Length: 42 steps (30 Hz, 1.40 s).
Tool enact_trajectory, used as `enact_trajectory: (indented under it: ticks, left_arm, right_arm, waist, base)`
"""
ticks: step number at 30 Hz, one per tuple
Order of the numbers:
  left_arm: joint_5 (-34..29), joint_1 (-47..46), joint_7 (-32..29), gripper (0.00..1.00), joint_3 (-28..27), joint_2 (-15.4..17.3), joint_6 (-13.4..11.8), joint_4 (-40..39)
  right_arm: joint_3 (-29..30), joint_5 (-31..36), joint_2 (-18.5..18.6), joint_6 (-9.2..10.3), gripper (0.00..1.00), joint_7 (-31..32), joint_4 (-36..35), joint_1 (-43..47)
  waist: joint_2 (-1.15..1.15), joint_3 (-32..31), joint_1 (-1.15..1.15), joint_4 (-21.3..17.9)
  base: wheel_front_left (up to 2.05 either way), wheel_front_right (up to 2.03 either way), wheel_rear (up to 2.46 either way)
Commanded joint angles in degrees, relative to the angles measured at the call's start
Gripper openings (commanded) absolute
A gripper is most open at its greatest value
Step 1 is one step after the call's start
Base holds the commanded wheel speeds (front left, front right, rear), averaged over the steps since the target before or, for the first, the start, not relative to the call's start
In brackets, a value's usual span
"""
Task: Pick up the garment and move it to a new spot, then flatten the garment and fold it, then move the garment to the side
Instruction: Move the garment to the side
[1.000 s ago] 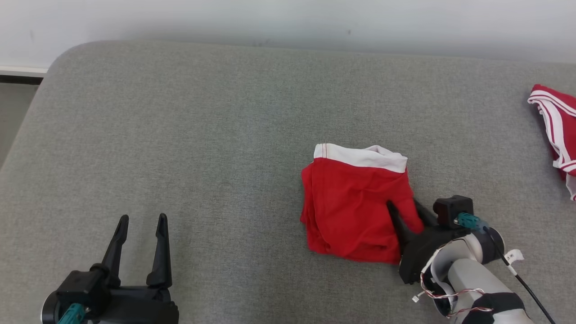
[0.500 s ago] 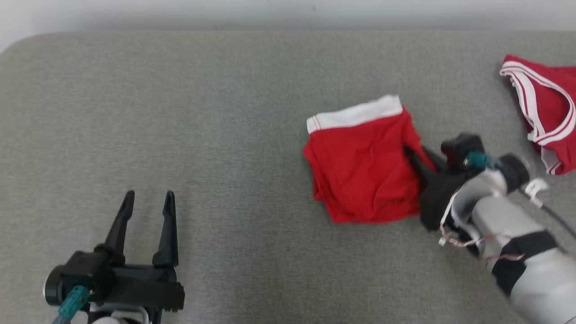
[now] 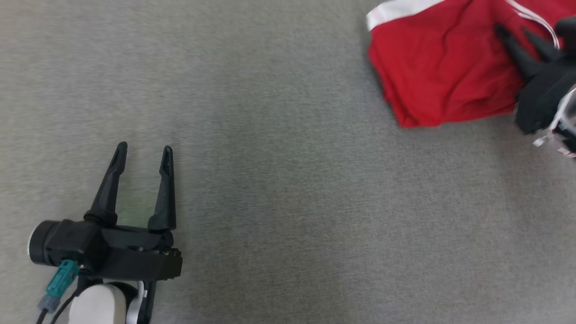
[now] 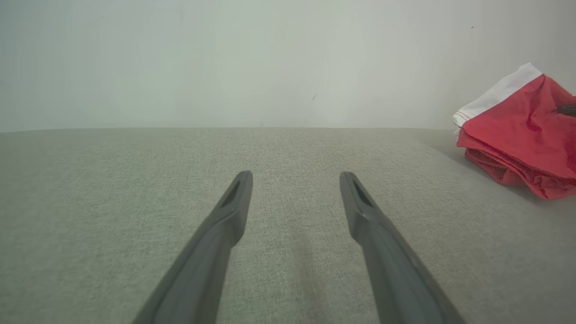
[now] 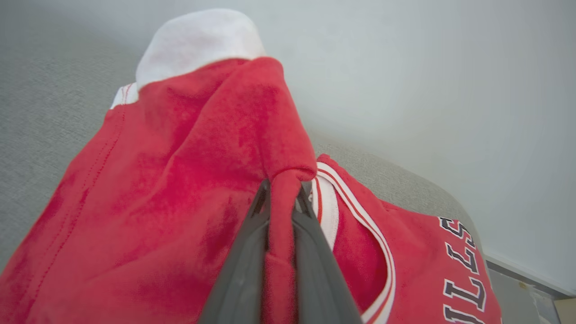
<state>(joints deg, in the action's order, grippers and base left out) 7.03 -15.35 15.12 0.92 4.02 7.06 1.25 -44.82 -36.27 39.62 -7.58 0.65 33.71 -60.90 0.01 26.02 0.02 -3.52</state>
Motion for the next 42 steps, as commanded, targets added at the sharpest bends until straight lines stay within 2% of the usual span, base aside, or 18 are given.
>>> enact_trajectory:
  ticks: [1,5,13,19,23,28,29,31,36,42]
  left_arm:
    - [-0.2,-1.0,0.0,1.00,-0.1,0.7,0.1,-0.5]
    - [-0.8,-1.3,0.0,1.00,-0.1,1.6,0.1,-2.2]
    - [-1.9,-1.8,-0.1,1.00,1.3,3.9,0.3,-6.9]
    - [-1.9,-1.4,-0.7,1.00,2.3,4.8,0.3,-9.0]
    - [-1.7,-1.2,-1.1,1.00,2.5,5.3,0.3,-9.6]
    - [-1.4,-1.5,-1.2,1.00,2.2,5.8,0.0,-9.4]
    - [-1.3,-1.5,-1.2,1.00,2.2,5.9,-0.1,-9.3]
    - [-1.3,-1.6,-1.1,1.00,2.1,6.0,-0.3,-9.0]
    - [-1.0,-1.6,-0.9,1.00,1.7,6.0,-0.8,-7.9]
    - [-0.2,0.4,-0.5,1.00,0.7,5.9,-1.6,-6.4]
  right_arm:
    - [0.1,-0.8,1.0,0.20,0.00,0.5,-0.6,-0.9]
    - [1.3,-3.2,4.7,0.20,0.00,2.4,-1.2,-3.3]
    - [1.8,-6.5,11.9,0.20,0.00,7.1,0.7,-8.8]
    - [-2.1,-5.8,15.8,0.20,0.00,9.5,3.8,-13.5]
    - [-5.4,-4.9,17.1,0.20,0.00,9.6,5.8,-16.1]
    - [-8.7,-3.9,16.5,0.20,0.00,7.8,8.5,-19.6]
    - [-9.2,-3.3,16.3,0.20,0.38,7.2,9.2,-20.1]
    - [-10.5,-2.2,15.8,0.20,1.00,6.2,10.6,-21.0]
    - [-12.5,0.8,15.0,0.20,1.00,3.1,12.7,-23.9]
    - [-11.8,1.5,10.8,0.20,1.00,-5.2,14.6,-25.6]
  waist:
    - [-0.01,4.9,-0.02,-5.0]
    - [-0.01,6.6,-0.02,-6.8]
    - [-0.01,10.3,-0.02,-7.8]
    - [-0.01,11.9,-0.02,-7.5]
    - [-0.01,12.5,-0.02,-7.1]
    - [-0.01,13.4,-0.02,-6.7]
    - [-0.01,13.4,-0.02,-6.7]
    - [-0.01,13.6,-0.02,-6.5]
    - [-0.01,12.8,-0.02,-6.5]
    - [-0.01,9.0,-0.02,-7.0]
  base:
    - [0.00,0.00,0.00]
    - [0.00,0.00,0.00]
    - [0.00,0.00,0.00]
    - [0.00,0.00,0.00]
    - [0.00,0.00,0.00]
    - [0.00,0.00,0.00]
    - [0.00,0.00,0.00]
    - [0.00,0.00,0.00]
    - [0.00,0.00,0.00]
    - [0.00,0.00,0.00]
